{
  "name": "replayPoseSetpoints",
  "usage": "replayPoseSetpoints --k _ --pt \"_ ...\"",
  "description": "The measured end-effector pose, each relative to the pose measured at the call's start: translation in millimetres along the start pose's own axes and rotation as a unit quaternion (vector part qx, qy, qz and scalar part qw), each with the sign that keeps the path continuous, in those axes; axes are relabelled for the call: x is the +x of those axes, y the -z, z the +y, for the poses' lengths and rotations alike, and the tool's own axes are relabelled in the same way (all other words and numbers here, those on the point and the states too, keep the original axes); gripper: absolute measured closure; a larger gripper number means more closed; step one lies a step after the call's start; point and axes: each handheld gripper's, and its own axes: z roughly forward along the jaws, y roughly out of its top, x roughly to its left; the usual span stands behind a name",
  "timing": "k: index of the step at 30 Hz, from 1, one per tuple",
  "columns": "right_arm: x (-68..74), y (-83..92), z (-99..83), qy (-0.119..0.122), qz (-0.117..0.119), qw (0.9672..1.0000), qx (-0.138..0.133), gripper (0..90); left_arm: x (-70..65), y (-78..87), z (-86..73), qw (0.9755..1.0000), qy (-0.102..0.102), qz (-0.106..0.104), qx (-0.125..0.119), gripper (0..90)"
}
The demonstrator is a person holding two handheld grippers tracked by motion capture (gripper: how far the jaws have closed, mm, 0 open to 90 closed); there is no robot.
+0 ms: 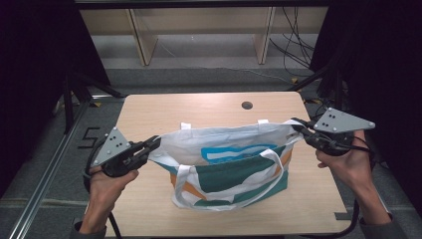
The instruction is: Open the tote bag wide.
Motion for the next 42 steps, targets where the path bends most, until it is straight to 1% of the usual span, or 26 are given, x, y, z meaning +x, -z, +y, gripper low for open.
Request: replayPoseSetpoints --k 1,3,4,5,8,11,13,14,15,18,20,23,28,29,30,31,32,33,34,35,36,38,39,40,41,42 --pt "0.3 -1.0 -3.0 0.002 0.001 1.0000 0.003 88.1 -2.2 -1.2 -2.5 1.0000 0.006 -0.001 0.007 85.8" --pt "0.2 -2.5 -8.7 -0.003 0.005 1.0000 0.005 88.0 -3.4 -5.5 -6.2 0.9998 0.001 0.001 0.020 85.5" --pt "1.4 -3.5 -12.2 -0.007 0.001 1.0000 0.004 88.0 -2.1 -9.4 -8.2 0.9999 -0.003 -0.003 0.016 85.4" --pt "1.2 -4.2 -16.9 -0.002 0.005 1.0000 0.005 88.0 -2.3 -10.9 -10.0 0.9998 -0.003 -0.003 0.021 85.3" --pt "3.4 -6.2 -27.2 -0.013 0.007 0.9999 0.000 88.0 -2.7 -14.9 -15.2 0.9995 -0.005 -0.007 0.031 84.9" --pt "6.8 -9.2 -37.3 -0.035 0.007 0.9993 -0.005 87.8 -3.2 -19.8 -21.2 0.9991 -0.006 -0.006 0.042 84.7" --pt "8.6 -11.9 -42.3 -0.034 0.004 0.9994 -0.001 87.8 -4.6 -24.2 -28.9 0.9982 -0.011 -0.008 0.058 84.6" --pt "10.6 -14.5 -45.7 -0.033 0.000 0.9995 0.002 87.7 -5.6 -26.3 -33.4 0.9979 -0.003 -0.008 0.064 84.5" --pt "12.2 -16.3 -48.6 -0.038 0.000 0.9993 0.002 87.7 -4.9 -27.9 -36.7 0.9977 -0.005 -0.010 0.067 84.5" --pt "14.2 -21.5 -57.9 -0.041 0.002 0.9992 0.004 87.7 -3.5 -34.5 -50.1 0.9963 -0.003 -0.019 0.084 84.4" --pt "15.5 -26.8 -63.7 -0.041 0.001 0.9990 0.017 87.7 -6.1 -39.7 -58.8 0.9952 0.005 -0.024 0.095 84.4" --pt "16.2 -29.8 -70.6 -0.046 0.003 0.9986 0.025 87.7 -8.6 -47.2 -68.9 0.9935 0.007 -0.027 0.110 84.1" --pt "19.2 -28.5 -77.8 -0.051 0.001 0.9984 0.024 87.7 -11.3 -53.2 -76.1 0.9921 -0.001 -0.032 0.121 83.6" --pt "20.0 -27.1 -79.8 -0.048 0.001 0.9985 0.026 87.7 -13.4 -53.7 -77.7 0.9919 0.008 -0.032 0.123 83.3" --pt "20.5 -26.5 -80.9 -0.045 0.003 0.9986 0.026 87.7 -13.4 -54.8 -79.0 0.9915 0.004 -0.034 0.126 83.2" --pt "21.3 -25.7 -82.5 -0.045 0.004 0.9986 0.027 87.7 -14.1 -56.2 -80.7 0.9912 0.008 -0.035 0.127 83.1" --pt "21.6 -24.9 -84.2 -0.042 0.006 0.9987 0.029 87.7 -13.4 -57.7 -82.4 0.9909 -0.002 -0.037 0.129 83.1" --pt "21.8 -23.7 -85.5 -0.045 0.010 0.9984 0.034 87.7 -17.2 -59.4 -86.1 0.9902 0.018 -0.038 0.133 83.1" --pt "22.1 -24.4 -87.4 -0.046 0.009 0.9984 0.032 87.7 -15.7 -59.6 -86.8 0.9891 -0.003 -0.039 0.142 83.1" --pt "21.9 -24.3 -87.9 -0.044 0.011 0.9984 0.035 87.7 -18.1 -60.9 -89.3 0.9884 0.009 -0.041 0.146 83.1" --pt "22.5 -25.3 -88.9 -0.045 0.010 0.9983 0.035 87.6 -19.8 -64.2 -92.6 0.9889 0.016 -0.043 0.141 83.1" --pt "24.0 -26.2 -90.5 -0.041 0.009 0.9982 0.043 87.6 -19.2 -67.3 -96.8 0.9875 0.003 -0.047 0.150 83.0" --pt "24.1 -26.8 -91.8 -0.035 0.011 0.9980 0.051 87.6 -19.2 -67.4 -98.4 0.9856 -0.004 -0.050 0.162 83.0" --pt "24.8 -28.1 -93.3 -0.035 0.011 0.9979 0.053 87.6 -23.7 -69.9 -102.1 0.9858 0.021 -0.049 0.159 83.0" --pt "25.9 -29.8 -96.1 -0.037 0.013 0.9974 0.061 87.6 -22.8 -71.5 -104.0 0.9845 0.005 -0.056 0.166 83.1" --pt "26.6 -32.3 -99.7 -0.035 0.014 0.9970 0.067 87.6 -23.4 -73.8 -106.0 0.9841 -0.003 -0.058 0.168 83.1"
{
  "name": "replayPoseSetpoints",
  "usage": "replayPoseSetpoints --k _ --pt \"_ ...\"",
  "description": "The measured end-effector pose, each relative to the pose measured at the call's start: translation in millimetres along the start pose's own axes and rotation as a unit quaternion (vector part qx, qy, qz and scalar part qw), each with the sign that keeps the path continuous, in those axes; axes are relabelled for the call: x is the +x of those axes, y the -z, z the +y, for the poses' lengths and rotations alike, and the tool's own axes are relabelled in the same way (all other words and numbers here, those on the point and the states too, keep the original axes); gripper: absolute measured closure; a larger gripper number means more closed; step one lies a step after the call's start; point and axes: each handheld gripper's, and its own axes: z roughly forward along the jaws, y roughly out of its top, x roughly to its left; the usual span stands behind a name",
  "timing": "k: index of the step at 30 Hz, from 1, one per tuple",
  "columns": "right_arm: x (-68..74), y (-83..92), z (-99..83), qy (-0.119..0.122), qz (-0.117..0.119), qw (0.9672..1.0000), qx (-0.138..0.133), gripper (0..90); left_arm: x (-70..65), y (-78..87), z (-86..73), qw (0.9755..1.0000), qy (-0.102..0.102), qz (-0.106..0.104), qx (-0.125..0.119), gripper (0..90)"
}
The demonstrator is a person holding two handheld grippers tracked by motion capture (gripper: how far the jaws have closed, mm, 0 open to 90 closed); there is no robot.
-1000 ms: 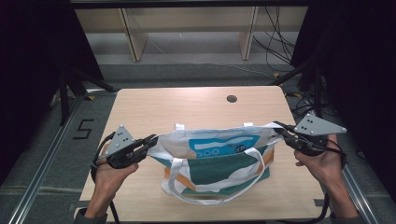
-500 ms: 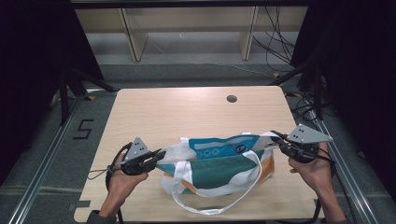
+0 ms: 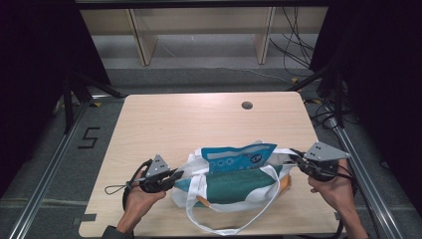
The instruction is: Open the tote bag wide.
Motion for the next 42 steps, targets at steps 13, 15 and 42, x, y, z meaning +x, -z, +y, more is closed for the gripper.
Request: replayPoseSetpoints --k 13,15,42 --pt "16.3 -29.1 -42.0 -0.006 0.035 0.9970 0.069 87.5 -12.2 -16.9 -21.5 0.9990 -0.002 -0.005 0.044 82.1" --pt "18.4 -30.9 -45.8 -0.012 0.038 0.9959 0.081 87.5 -11.7 -17.2 -22.0 0.9990 -0.008 -0.006 0.045 82.2" --pt "7.8 -102.5 -41.2 -0.004 0.054 0.9909 0.123 87.5 35.6 -43.6 -23.9 0.9972 0.034 0.029 0.061 77.4"
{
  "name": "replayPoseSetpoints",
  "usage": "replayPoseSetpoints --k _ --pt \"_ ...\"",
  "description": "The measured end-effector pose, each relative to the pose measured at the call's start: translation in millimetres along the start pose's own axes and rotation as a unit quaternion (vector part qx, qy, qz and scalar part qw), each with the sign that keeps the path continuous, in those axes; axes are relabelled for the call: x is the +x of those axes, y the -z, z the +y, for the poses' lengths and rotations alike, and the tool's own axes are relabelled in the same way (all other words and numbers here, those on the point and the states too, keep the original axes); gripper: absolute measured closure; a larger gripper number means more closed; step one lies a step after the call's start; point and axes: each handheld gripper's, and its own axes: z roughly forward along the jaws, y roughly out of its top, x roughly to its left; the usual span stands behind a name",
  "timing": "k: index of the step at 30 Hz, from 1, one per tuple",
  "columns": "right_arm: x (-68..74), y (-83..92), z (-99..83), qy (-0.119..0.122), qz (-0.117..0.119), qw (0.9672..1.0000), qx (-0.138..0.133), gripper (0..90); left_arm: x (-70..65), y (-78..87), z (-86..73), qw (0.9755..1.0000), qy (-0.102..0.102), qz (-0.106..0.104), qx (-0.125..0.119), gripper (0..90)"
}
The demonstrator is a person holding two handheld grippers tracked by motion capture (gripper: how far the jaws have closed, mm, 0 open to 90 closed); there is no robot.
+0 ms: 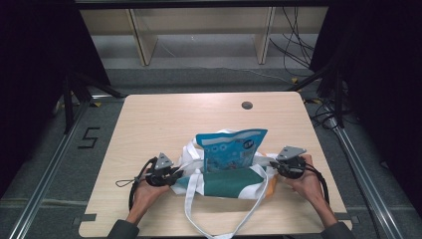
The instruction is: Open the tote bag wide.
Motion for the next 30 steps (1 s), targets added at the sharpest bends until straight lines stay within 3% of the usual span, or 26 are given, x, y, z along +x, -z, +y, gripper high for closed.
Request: replayPoseSetpoints --k 4,5,6,8,9,10,11,12,13,14,16,17,18,19,20,21,22,23,24,25,27,30 --pt "-6.5 -12.8 12.2 0.001 -0.007 1.0000 0.002 87.4 5.4 -3.2 4.5 0.9998 0.006 0.018 0.005 77.5" --pt "-8.1 -14.8 14.4 0.001 -0.008 1.0000 0.004 87.3 4.2 -4.0 4.7 0.9996 0.019 0.020 -0.002 77.2" --pt "-9.0 -15.8 15.8 0.000 -0.006 1.0000 0.006 87.2 6.6 -0.4 5.5 0.9997 0.003 0.020 0.016 76.4" --pt "-10.8 -13.9 15.0 -0.004 -0.001 1.0000 0.002 85.3 7.1 5.6 7.7 0.9994 0.018 0.020 0.023 72.3" --pt "-12.3 -12.3 14.1 -0.011 -0.002 0.9999 -0.005 81.0 6.1 9.4 10.0 0.9988 0.036 0.031 0.010 68.9" --pt "-13.8 -7.7 13.8 -0.036 -0.003 0.9993 -0.006 76.0 6.5 15.2 13.5 0.9987 0.029 0.041 0.010 64.8" --pt "-16.1 -3.1 14.4 -0.042 -0.002 0.9991 -0.009 70.4 6.0 18.1 16.7 0.9987 0.032 0.040 0.000 61.3" --pt "-17.0 1.9 15.3 -0.046 -0.010 0.9988 -0.012 66.0 6.2 24.9 23.0 0.9990 0.024 0.036 -0.010 58.6" --pt "-21.6 10.3 16.4 -0.043 -0.014 0.9984 -0.033 61.5 4.4 28.1 28.5 0.9989 0.030 0.023 -0.027 55.7" --pt "-24.1 19.6 18.2 -0.057 -0.018 0.9969 -0.051 58.4 3.2 33.4 35.0 0.9993 0.022 0.009 -0.030 53.3" --pt "-27.1 40.1 23.2 -0.067 -0.019 0.9947 -0.075 55.5 -0.5 40.6 46.6 0.9993 0.004 0.000 -0.038 49.5" --pt "-26.7 54.4 27.4 -0.081 -0.011 0.9928 -0.088 55.0 -1.0 44.0 56.1 0.9988 -0.033 -0.004 -0.037 47.7" --pt "-26.8 74.4 33.1 -0.086 -0.006 0.9884 -0.125 54.5 -3.2 43.8 59.3 0.9989 -0.029 -0.006 -0.036 47.2" --pt "-24.4 83.4 36.2 -0.098 0.009 0.9863 -0.132 53.3 -3.2 43.5 62.4 0.9990 -0.029 -0.009 -0.031 46.6" --pt "-21.1 90.7 39.6 -0.101 0.024 0.9845 -0.141 52.3 -3.5 39.8 66.5 0.9992 -0.016 -0.006 -0.037 46.3" --pt "-15.8 97.0 44.5 -0.083 0.034 0.9835 -0.157 50.7 -2.4 37.5 68.8 0.9992 -0.017 -0.007 -0.036 46.9" --pt "-10.1 98.7 47.2 -0.075 0.042 0.9832 -0.161 50.2 -1.4 33.2 71.0 0.9993 -0.014 -0.013 -0.032 47.5" --pt "-4.2 98.5 50.5 -0.052 0.055 0.9840 -0.162 49.2 -0.6 29.0 72.5 0.9994 -0.013 -0.013 -0.030 48.1" --pt "4.2 95.2 53.5 -0.043 0.068 0.9825 -0.168 48.6 -0.5 25.2 73.4 0.9995 -0.003 -0.012 -0.028 48.3" --pt "8.6 92.3 56.8 -0.025 0.085 0.9827 -0.163 47.7 0.9 22.7 74.8 0.9995 -0.008 -0.014 -0.025 48.5" --pt "18.9 83.7 62.5 -0.030 0.123 0.9797 -0.155 45.5 -0.2 18.1 75.9 0.9990 0.011 -0.022 -0.037 48.6" --pt "29.3 71.1 66.8 -0.026 0.156 0.9767 -0.146 44.5 1.9 15.1 78.1 0.9988 0.010 -0.028 -0.038 51.2"
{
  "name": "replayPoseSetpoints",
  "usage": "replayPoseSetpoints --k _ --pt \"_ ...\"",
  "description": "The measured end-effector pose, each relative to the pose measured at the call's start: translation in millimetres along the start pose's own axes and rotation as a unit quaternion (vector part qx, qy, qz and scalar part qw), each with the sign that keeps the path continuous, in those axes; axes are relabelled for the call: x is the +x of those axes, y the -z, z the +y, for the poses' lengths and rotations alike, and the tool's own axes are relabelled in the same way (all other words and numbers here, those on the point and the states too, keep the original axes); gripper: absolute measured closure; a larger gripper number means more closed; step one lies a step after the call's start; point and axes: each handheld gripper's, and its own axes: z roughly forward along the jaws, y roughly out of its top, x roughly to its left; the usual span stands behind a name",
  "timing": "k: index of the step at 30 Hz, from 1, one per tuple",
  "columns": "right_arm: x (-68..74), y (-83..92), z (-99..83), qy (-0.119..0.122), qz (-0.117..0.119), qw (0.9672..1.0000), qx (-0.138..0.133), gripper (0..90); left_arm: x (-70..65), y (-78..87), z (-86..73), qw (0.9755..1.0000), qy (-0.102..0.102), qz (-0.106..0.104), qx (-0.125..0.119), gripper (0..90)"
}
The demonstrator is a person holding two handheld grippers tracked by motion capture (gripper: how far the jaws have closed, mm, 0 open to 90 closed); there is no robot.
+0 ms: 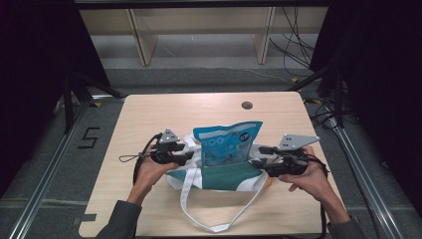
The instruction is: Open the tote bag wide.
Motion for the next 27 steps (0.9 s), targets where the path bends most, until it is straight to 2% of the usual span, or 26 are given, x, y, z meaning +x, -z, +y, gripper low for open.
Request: replayPoseSetpoints --k 1,3,4,5,6,8,9,10,11,12,13,14,15,17,21,22,24,26,27 --pt "1.4 -6.4 -0.1 0.001 0.003 1.0000 0.002 43.7 0.1 -1.7 0.5 0.9998 0.015 -0.008 -0.004 53.5" --pt "3.3 -19.7 0.8 0.012 0.009 0.9998 0.014 42.0 1.9 -4.2 1.3 0.9995 0.021 -0.004 -0.025 57.3" --pt "2.8 -23.6 0.8 0.017 0.010 0.9997 0.015 42.7 2.3 -5.5 1.2 0.9988 0.035 -0.007 -0.033 60.6" --pt "1.6 -27.5 0.7 0.021 0.028 0.9991 0.023 46.8 3.3 -6.5 1.6 0.9981 0.044 -0.005 -0.042 64.1" --pt "3.3 -30.1 -1.2 0.014 0.036 0.9987 0.032 48.3 2.8 -7.2 2.4 0.9975 0.051 -0.001 -0.049 67.3" --pt "5.5 -27.6 -5.5 0.039 0.039 0.9972 0.051 60.9 5.5 -7.8 5.5 0.9954 0.067 0.000 -0.069 75.2" --pt "6.7 -26.0 -7.4 0.052 0.047 0.9958 0.059 67.0 8.1 -6.4 7.8 0.9948 0.073 0.002 -0.072 78.8" --pt "8.9 -21.6 -10.4 0.064 0.052 0.9944 0.067 72.3 9.6 -6.8 10.8 0.9920 0.092 0.003 -0.086 81.5" --pt "12.4 -15.4 -15.1 0.066 0.051 0.9940 0.071 78.1 12.1 -7.9 13.1 0.9928 0.087 0.007 -0.082 84.0" --pt "15.0 -12.4 -18.9 0.078 0.059 0.9924 0.074 80.2 13.8 -10.9 15.2 0.9942 0.077 0.015 -0.073 85.1" --pt "18.6 -9.8 -22.8 0.080 0.067 0.9913 0.080 81.4 16.0 -13.9 17.0 0.9960 0.065 0.024 -0.056 86.1" --pt "21.6 -8.1 -26.5 0.086 0.073 0.9899 0.087 82.0 16.9 -19.4 18.2 0.9955 0.071 0.030 -0.055 86.4" --pt "24.5 -7.3 -30.5 0.084 0.078 0.9889 0.095 82.3 20.7 -21.2 18.3 0.9970 0.062 0.026 -0.037 86.5" --pt "27.9 -9.8 -38.1 0.085 0.077 0.9879 0.104 82.8 25.7 -30.5 18.0 0.9972 0.066 0.027 -0.019 86.6" --pt "35.6 -20.0 -51.9 0.078 0.090 0.9844 0.130 83.4 35.2 -41.5 17.0 0.9968 0.074 0.030 -0.003 86.7" --pt "36.1 -21.6 -53.4 0.076 0.089 0.9843 0.132 83.4 37.8 -45.0 15.1 0.9972 0.067 0.032 0.007 86.7" --pt "38.4 -26.2 -57.8 0.074 0.086 0.9827 0.146 83.4 39.4 -61.0 5.6 0.9961 0.070 0.038 0.038 86.6" --pt "38.9 -33.0 -65.6 0.074 0.085 0.9808 0.159 83.4 40.6 -76.0 -7.0 0.9944 0.092 0.030 0.041 86.1" --pt "37.8 -37.3 -68.6 0.082 0.092 0.9795 0.159 83.4 40.5 -81.8 -11.7 0.9932 0.105 0.027 0.041 86.2"
